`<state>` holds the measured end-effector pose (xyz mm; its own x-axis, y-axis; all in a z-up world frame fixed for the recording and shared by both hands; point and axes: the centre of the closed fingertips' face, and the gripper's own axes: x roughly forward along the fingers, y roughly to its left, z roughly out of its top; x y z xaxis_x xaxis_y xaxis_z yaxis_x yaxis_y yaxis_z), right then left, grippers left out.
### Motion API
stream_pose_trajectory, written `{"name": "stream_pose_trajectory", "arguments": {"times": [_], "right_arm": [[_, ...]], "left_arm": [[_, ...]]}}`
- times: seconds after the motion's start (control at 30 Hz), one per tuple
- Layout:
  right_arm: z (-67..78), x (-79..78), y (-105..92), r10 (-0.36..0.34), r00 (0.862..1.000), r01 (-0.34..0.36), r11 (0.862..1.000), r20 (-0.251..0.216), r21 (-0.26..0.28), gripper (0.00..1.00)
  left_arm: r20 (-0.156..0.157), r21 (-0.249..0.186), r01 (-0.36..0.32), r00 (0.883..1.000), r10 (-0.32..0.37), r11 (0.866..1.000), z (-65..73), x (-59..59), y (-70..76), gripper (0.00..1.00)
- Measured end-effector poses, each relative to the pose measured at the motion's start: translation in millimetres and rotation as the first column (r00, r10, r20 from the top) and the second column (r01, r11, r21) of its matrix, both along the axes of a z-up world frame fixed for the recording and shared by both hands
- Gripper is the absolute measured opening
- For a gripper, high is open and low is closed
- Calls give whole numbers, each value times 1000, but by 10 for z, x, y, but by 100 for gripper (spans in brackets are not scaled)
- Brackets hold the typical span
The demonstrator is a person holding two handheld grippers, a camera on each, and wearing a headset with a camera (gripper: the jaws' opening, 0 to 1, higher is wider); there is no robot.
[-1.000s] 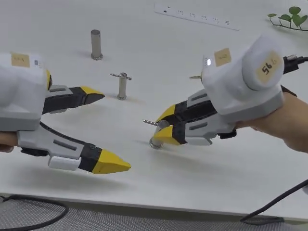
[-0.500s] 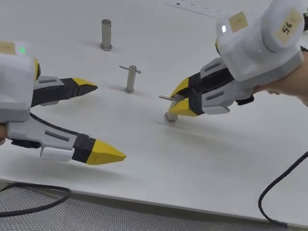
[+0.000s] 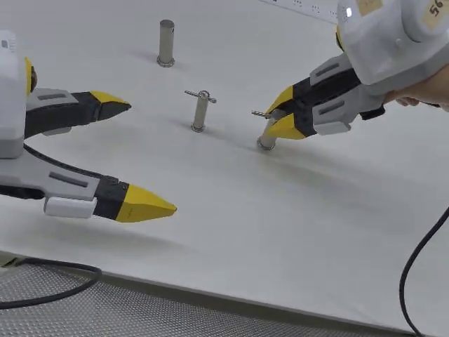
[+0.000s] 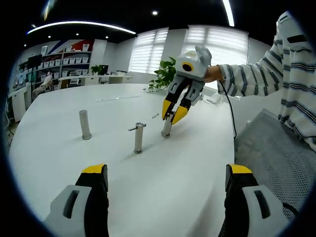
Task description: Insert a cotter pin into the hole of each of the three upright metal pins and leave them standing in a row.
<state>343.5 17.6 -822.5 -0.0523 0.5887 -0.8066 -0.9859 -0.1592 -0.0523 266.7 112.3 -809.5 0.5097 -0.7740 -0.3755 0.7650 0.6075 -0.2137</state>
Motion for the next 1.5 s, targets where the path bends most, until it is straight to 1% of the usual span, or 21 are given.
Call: {"name": "stream_pose_trajectory", "arguments": {"times": [0.07, 0.17, 0.27, 0.33, 0.5, 0.57, 0.67, 0.7, 0.73, 0.8, 0.87, 1.0, 1.07, 1.1, 1.17, 1.2, 1.23, 1.3, 1.37, 1.43, 1.5], "right_arm": [[-2, -5, 6, -6, 1000, 6, 1000, -14, 7, 14], [1, -26, 39, -7, 1000, 8, 1000, -25, 21, 14], [-10, -38, 75, 2, 1000, -2, 1000, -23, 24, 14], [-23, -44, 99, 6, 1000, -6, 1000, -23, 21, 14], [-9, -64, 142, 24, 999, -23, 1000, -24, 21, 14], [-13, -23, 153, 25, 999, -24, 999, -30, 24, 14], [-12, -1, 178, 21, 999, -19, 999, -43, 43, 14], [-12, 2, 177, 11, 999, -9, 999, -52, 42, 14], [-11, 2, 180, 8, 999, -6, 999, -51, 47, 14], [-14, 7, 177, 12, 999, -10, 999, -49, 51, 14], [-21, 19, 176, 14, 999, -11, 999, -47, 51, 14], [-27, 13, 182, 14, 998, -11, 999, -56, 50, 15], [-33, 14, 184, 6, 998, -3, 999, -60, 47, 16], [-49, 8, 174, 6, 998, -3, 999, -62, 38, 17], [-82, -8, 152, 6, 998, -5, 1000, -60, 30, 28], [-75, 20, 150, -8, 999, 10, 999, -41, 47, 35], [-63, 36, 144, -29, 999, 32, 998, -43, 55, 38], [4, 92, 129, -91, 995, 95, 991, -43, 93, 40], [94, 127, 100, -141, 989, 145, 980, -40, 136, 43], [187, 123, 56, -190, 980, 197, 964, -57, 179, 47], [272, 98, 0, -249, 962, 268, 937, -109, 225, 49]], "left_arm": [[-3, -2, -12, 1000, 12, 1000, -1, 24, 54, 99], [-4, 5, -30, 1000, 30, 1000, -35, 79, 191, 99], [2, 12, -45, 999, 45, 999, -33, 109, 263, 99], [14, 18, -69, 998, 69, 997, -31, 152, 330, 99], [19, 4, -89, 996, 89, 996, -12, 185, 427, 99], [20, 3, -91, 996, 90, 996, -18, 186, 447, 99], [38, 15, -87, 996, 86, 996, -28, 181, 474, 99], [37, 13, -87, 996, 87, 996, -27, 177, 476, 99], [33, 7, -87, 996, 87, 996, -19, 173, 478, 99], [43, 2, -85, 996, 84, 996, -3, 170, 476, 99], [39, -2, -87, 995, 87, 996, -4, 172, 480, 99], [38, 1, -85, 996, 85, 996, -17, 173, 476, 99], [40, -2, -78, 996, 78, 997, 0, 168, 457, 99], [43, -3, -76, 996, 76, 997, 12, 168, 450, 99], [48, -1, -76, 996, 76, 997, 34, 179, 449, 99], [50, -2, -77, 996, 77, 997, 44, 184, 450, 99], [50, -5, -77, 996, 77, 997, 54, 188, 451, 99], [51, -12, -76, 996, 77, 997, 78, 190, 444, 99], [53, -5, -69, 996, 69, 998, 88, 186, 440, 99], [55, 0, -65, 996, 65, 998, 106, 187, 443, 99], [55, -7, -74, 996, 74, 997, 147, 213, 464, 99]]}}
